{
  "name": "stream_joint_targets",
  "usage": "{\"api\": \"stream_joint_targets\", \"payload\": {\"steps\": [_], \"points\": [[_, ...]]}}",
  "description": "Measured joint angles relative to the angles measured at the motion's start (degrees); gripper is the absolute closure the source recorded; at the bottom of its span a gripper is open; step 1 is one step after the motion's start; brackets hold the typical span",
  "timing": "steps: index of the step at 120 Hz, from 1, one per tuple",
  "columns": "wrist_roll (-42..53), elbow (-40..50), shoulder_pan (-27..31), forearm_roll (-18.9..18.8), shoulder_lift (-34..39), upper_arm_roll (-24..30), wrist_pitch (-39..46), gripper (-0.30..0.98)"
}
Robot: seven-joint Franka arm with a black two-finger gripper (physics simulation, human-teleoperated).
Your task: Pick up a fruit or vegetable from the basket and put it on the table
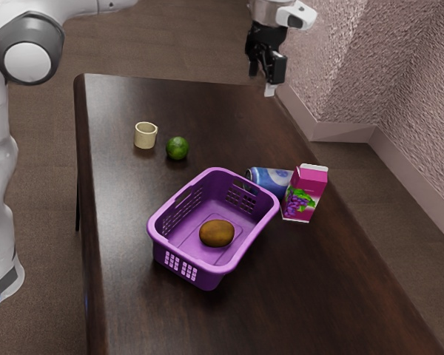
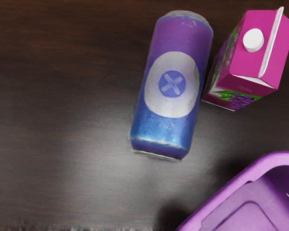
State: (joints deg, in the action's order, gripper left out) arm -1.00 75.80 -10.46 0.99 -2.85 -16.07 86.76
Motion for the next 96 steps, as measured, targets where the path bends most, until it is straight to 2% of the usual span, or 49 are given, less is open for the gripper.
{"api": "stream_joint_targets", "payload": {"steps": [13,26,38,49,60,68,83,96], "points": [[-0.4,-0.2,4.1,0.1,-0.1,-0.4,-0.6,0.00],[-0.6,-0.8,5.4,1.0,0.0,-0.7,-1.1,0.00],[-0.5,-9.0,5.2,1.1,0.7,0.0,-3.5,0.00],[-0.4,-13.6,10.0,0.7,3.2,7.8,-5.7,0.00],[-0.7,-14.1,14.2,0.1,1.0,14.6,-7.1,0.00],[-0.8,-14.0,12.3,-0.2,-2.1,16.7,-7.7,0.00],[-1.1,-13.3,2.2,-0.6,-6.6,20.5,-8.5,0.00],[-1.2,-12.7,1.6,-0.9,-7.1,20.7,-8.9,0.00]]}}
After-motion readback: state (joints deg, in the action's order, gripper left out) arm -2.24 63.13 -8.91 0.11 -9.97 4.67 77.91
